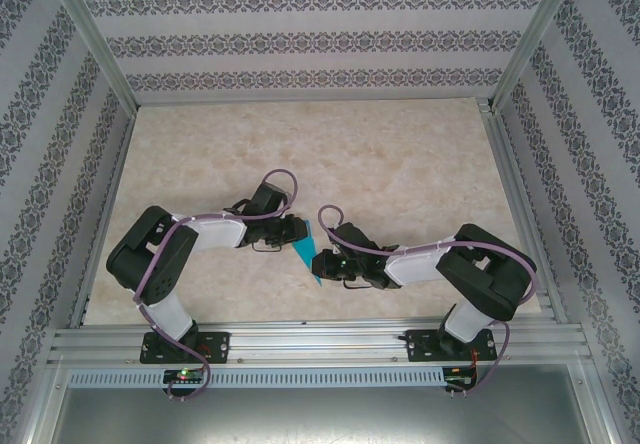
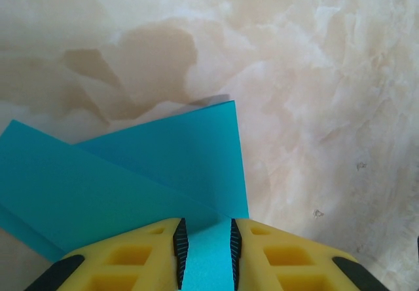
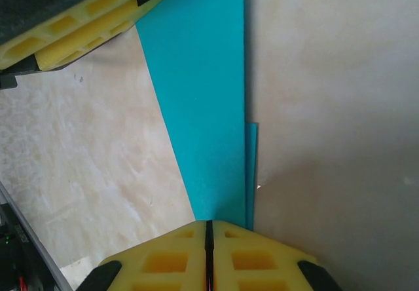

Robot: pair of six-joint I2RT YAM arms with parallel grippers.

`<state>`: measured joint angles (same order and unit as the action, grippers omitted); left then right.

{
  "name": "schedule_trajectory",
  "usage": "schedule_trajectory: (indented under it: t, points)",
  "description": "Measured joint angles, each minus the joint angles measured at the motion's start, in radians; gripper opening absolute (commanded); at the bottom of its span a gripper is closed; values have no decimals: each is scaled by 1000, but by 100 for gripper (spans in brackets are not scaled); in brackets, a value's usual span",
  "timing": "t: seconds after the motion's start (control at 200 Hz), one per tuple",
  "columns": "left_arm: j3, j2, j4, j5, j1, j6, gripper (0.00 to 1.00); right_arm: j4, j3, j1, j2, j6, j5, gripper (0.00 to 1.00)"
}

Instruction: Fold a paper plane with a square sheet of paper (pick it up from the middle)

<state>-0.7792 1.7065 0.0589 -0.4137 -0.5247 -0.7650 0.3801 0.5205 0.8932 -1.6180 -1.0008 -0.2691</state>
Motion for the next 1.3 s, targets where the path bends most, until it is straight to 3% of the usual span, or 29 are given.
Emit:
schedule_trajectory:
  t: [0.5, 0.794, 1.124, 1.299]
  points:
    - [-21, 6, -44, -54, 136, 45, 33, 33, -17, 8, 2, -19, 20, 8]
    - [-81, 3, -134, -12, 219, 104, 35, 33, -16, 8, 2, -24, 21, 8]
    - [-67, -217, -238, 4, 209, 86, 46, 48, -18, 48, 2, -171, 121, 11]
    - [-63, -306, -367, 108, 121, 43, 53, 83, -10, 107, -12, -267, 238, 12]
